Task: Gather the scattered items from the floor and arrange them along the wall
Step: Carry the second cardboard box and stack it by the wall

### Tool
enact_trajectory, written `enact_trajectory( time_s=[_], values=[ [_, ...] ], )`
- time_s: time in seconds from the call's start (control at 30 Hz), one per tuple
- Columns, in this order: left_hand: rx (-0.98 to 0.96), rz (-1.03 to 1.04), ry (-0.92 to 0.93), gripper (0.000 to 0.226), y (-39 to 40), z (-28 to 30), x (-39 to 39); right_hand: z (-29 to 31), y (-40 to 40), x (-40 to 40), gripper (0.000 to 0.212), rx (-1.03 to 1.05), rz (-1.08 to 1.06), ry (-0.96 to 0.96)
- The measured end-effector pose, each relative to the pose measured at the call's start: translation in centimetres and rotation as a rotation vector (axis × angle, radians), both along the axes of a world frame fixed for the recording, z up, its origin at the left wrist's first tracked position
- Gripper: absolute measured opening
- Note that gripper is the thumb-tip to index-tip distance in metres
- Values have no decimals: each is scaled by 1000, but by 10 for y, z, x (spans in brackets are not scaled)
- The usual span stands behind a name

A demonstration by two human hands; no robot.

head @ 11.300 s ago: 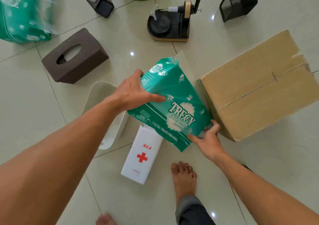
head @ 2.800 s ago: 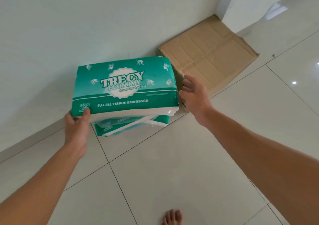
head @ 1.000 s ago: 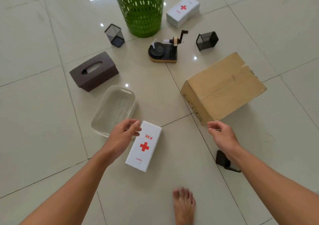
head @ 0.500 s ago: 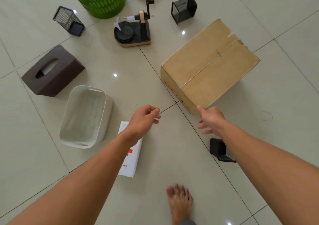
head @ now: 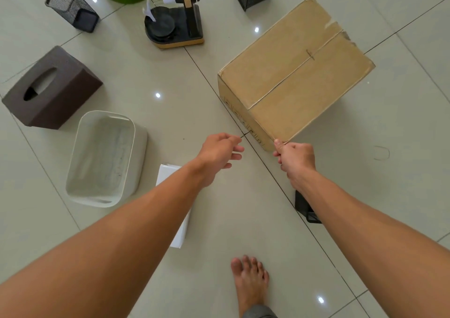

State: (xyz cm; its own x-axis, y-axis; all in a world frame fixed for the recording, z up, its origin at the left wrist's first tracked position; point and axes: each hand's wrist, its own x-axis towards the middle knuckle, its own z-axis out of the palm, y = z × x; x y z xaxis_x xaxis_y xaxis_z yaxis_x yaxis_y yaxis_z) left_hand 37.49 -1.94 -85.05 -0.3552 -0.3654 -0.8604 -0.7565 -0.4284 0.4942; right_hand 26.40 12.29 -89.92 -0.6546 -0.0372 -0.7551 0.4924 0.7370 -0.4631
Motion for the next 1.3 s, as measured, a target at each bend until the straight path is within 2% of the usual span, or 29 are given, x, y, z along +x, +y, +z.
enact_trajectory(
  time_s=[0.1, 0.2, 0.27, 0.37, 0.43, 0.5, 0.6, 0.77, 0.83, 0.9, 0.97, 1.07, 1.3],
  values=[
    [-5, -23, -35, 35, 4, -7, -21, 5, 2, -11, 40, 32, 137, 51],
    [-15, 14, -87, 75, 10, -15, -47, 18, 1, -37, 48, 42, 160, 166],
    [20, 89, -91, 94, 15, -20, -63, 25, -2, -65, 39, 23, 121, 262],
    [-24, 160, -82, 102, 18, -33, -73, 30, -6, -114, 20, 43, 135, 404],
    [-84, 204, -9, 106, 17, -40, -75, 30, -6, -139, 25, 66, 151, 443],
    [-118, 260, 92, 99, 16, -42, -79, 31, -3, -155, 34, 87, 140, 458],
    [-147, 281, 134, 94, 13, -36, -85, 33, 7, -160, 45, 128, 104, 469],
    [-145, 138, 176, 92, 3, -25, -77, 33, 31, -157, 74, 218, 166, 486],
    [-168, 32, 194, 86, -5, -19, -65, 31, 39, -160, 81, 249, 204, 419],
    [-172, -29, 179, 79, -13, -17, -51, 33, 46, -161, 86, 183, 185, 290],
    [-173, -34, 128, 64, -18, -18, -36, 34, 52, -157, 72, 15, 148, 203],
    [-167, -12, 83, 44, -15, -23, -25, 36, 64, -150, 50, -150, 162, 196],
    [-147, 127, 79, 52, -10, -11, -1, 53, 60, -118, 44, -282, 167, 169]
  ],
)
